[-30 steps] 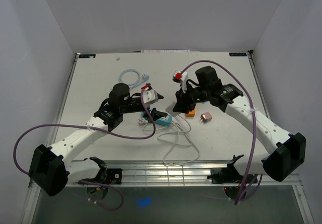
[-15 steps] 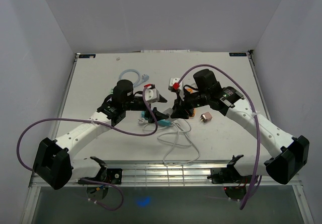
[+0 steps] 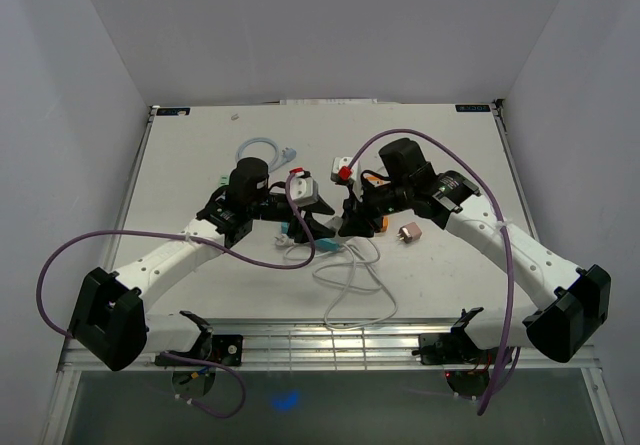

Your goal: Insert the plug

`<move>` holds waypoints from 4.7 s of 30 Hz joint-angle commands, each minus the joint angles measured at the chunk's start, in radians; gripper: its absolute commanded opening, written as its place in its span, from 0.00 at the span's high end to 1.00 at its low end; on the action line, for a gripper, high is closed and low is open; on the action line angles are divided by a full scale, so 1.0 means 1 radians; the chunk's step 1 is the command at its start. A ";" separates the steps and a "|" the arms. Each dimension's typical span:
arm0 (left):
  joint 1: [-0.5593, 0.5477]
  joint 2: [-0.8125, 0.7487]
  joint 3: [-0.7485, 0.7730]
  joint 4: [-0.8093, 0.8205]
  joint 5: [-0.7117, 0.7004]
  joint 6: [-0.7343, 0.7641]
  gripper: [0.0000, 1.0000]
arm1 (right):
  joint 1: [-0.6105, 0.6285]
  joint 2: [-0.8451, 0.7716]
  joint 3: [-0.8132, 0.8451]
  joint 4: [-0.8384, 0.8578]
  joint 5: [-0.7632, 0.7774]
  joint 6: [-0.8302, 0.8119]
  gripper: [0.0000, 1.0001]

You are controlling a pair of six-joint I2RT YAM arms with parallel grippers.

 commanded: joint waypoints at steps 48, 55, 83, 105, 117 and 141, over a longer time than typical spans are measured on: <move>0.003 -0.061 -0.027 0.089 -0.170 -0.171 1.00 | -0.058 -0.097 -0.051 0.315 0.193 0.171 0.25; 0.003 -0.179 -0.179 0.308 -0.411 -0.386 1.00 | -0.130 -0.135 -0.149 0.436 0.227 0.300 0.15; -0.037 -0.170 -0.648 0.976 -0.989 -0.693 1.00 | -0.136 0.102 -0.271 0.691 0.282 0.663 0.25; -0.190 -0.076 -0.631 0.896 -1.259 -0.666 1.00 | -0.136 0.116 -0.318 0.700 0.308 0.680 0.28; -0.207 -0.026 -0.636 1.000 -1.241 -0.621 1.00 | -0.136 0.124 -0.335 0.714 0.280 0.683 0.28; -0.251 0.083 -0.634 1.014 -1.287 -0.635 1.00 | -0.134 0.113 -0.336 0.705 0.279 0.686 0.30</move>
